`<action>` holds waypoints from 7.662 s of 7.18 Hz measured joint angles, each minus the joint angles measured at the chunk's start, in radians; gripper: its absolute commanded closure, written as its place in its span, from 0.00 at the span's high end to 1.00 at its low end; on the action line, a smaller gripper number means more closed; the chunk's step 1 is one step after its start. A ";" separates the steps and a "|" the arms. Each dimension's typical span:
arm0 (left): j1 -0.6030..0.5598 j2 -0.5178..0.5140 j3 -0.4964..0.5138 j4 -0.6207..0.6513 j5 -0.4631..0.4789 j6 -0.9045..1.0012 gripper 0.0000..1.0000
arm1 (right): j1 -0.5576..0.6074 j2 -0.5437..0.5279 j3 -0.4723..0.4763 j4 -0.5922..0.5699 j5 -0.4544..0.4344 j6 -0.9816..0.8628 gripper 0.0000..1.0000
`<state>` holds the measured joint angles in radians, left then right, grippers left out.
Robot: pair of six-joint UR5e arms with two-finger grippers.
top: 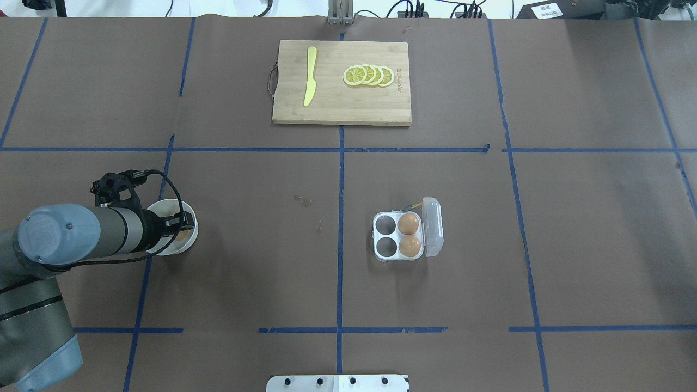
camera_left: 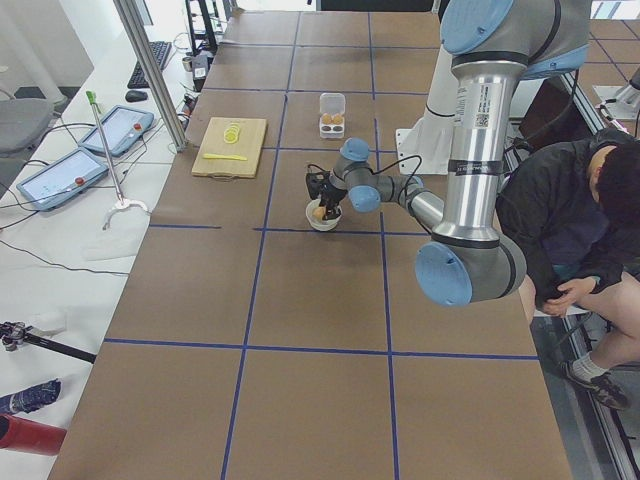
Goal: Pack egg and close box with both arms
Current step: 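Close the left gripper on the brown egg in the bowl, then lift the egg with the left gripper and carry it to the egg box, then lower the egg into the empty egg box cup and open the left gripper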
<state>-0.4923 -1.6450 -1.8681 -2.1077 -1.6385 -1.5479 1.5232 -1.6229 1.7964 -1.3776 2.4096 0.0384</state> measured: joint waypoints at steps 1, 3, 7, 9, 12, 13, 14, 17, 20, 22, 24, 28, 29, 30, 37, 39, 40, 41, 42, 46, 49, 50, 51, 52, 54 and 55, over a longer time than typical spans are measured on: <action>0.000 0.000 0.001 0.000 0.000 0.000 0.59 | 0.000 0.000 0.000 0.000 0.000 0.000 1.00; 0.002 0.001 0.001 0.000 0.000 0.000 0.59 | 0.000 -0.001 0.000 0.000 0.000 -0.001 1.00; 0.000 0.001 -0.002 0.000 0.001 0.000 0.19 | 0.000 -0.003 0.000 0.000 0.000 -0.001 1.00; -0.007 0.003 -0.013 0.000 0.000 0.000 0.16 | 0.000 -0.005 0.001 0.002 0.000 0.000 1.00; -0.016 0.048 -0.086 -0.004 0.000 0.001 0.15 | 0.000 -0.006 0.001 0.003 0.000 0.000 1.00; -0.024 0.063 -0.120 -0.007 0.001 0.001 0.14 | 0.000 -0.006 0.001 0.003 0.000 0.000 1.00; -0.032 0.054 -0.135 -0.018 0.016 0.001 0.14 | 0.000 -0.006 0.001 0.003 0.000 0.001 1.00; -0.025 -0.118 -0.119 -0.055 0.114 0.001 0.00 | 0.000 -0.006 0.006 0.002 0.000 0.002 1.00; 0.058 -0.313 -0.015 -0.100 0.257 0.221 0.00 | 0.000 -0.005 0.006 0.002 0.000 0.002 1.00; 0.097 -0.372 0.121 -0.357 0.281 0.348 0.00 | 0.000 -0.005 0.006 0.002 0.000 0.003 1.00; 0.136 -0.440 0.205 -0.519 0.286 0.527 0.00 | 0.000 -0.006 0.005 0.002 0.000 0.003 1.00; 0.172 -0.540 0.336 -0.660 0.278 0.877 0.00 | 0.000 -0.005 0.001 0.002 0.000 0.003 1.00; 0.178 -0.547 0.360 -0.691 0.276 0.933 0.00 | 0.000 -0.005 0.000 0.002 0.000 0.003 1.00; 0.190 -0.550 0.386 -0.714 0.275 0.973 0.00 | 0.000 -0.005 0.000 0.002 0.000 0.003 1.00; 0.238 -0.579 0.494 -0.729 0.287 1.002 0.04 | 0.000 -0.007 -0.005 0.002 0.000 0.003 1.00; 0.246 -0.595 0.513 -0.728 0.287 1.002 0.09 | 0.000 -0.008 -0.005 0.002 -0.001 0.002 1.00; 0.248 -0.599 0.518 -0.727 0.286 1.002 0.11 | 0.000 -0.008 -0.005 0.002 -0.001 0.002 1.00; 0.251 -0.608 0.527 -0.727 0.287 1.002 0.13 | 0.000 -0.008 -0.006 0.002 -0.001 0.002 1.00; 0.254 -0.617 0.536 -0.726 0.287 1.002 0.15 | 0.000 -0.008 -0.006 0.002 -0.001 0.002 1.00; 0.257 -0.624 0.545 -0.723 0.288 1.002 0.28 | 0.000 -0.008 -0.006 0.000 -0.002 0.001 1.00; 0.260 -0.623 0.546 -0.723 0.287 1.002 0.41 | 0.000 -0.008 -0.007 0.000 -0.003 0.002 1.00; 0.261 -0.622 0.546 -0.723 0.286 1.002 0.45 | 0.000 -0.008 -0.007 0.000 -0.003 0.002 1.00; 0.263 -0.622 0.546 -0.723 0.286 1.002 0.47 | 0.000 -0.008 -0.008 0.000 -0.004 0.002 1.00; 0.264 -0.622 0.546 -0.723 0.286 1.002 0.50 | 0.000 -0.008 -0.008 0.000 -0.004 0.002 1.00; 0.266 -0.623 0.546 -0.723 0.285 1.002 0.54 | 0.000 -0.008 -0.008 0.000 -0.004 0.002 1.00; 0.267 -0.623 0.545 -0.723 0.284 1.002 0.58 | 0.002 -0.008 -0.008 0.000 -0.004 0.001 1.00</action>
<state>-0.2252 -2.2676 -1.3231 -2.8302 -1.3543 -0.5461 1.5248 -1.6309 1.7886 -1.3775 2.4053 0.0395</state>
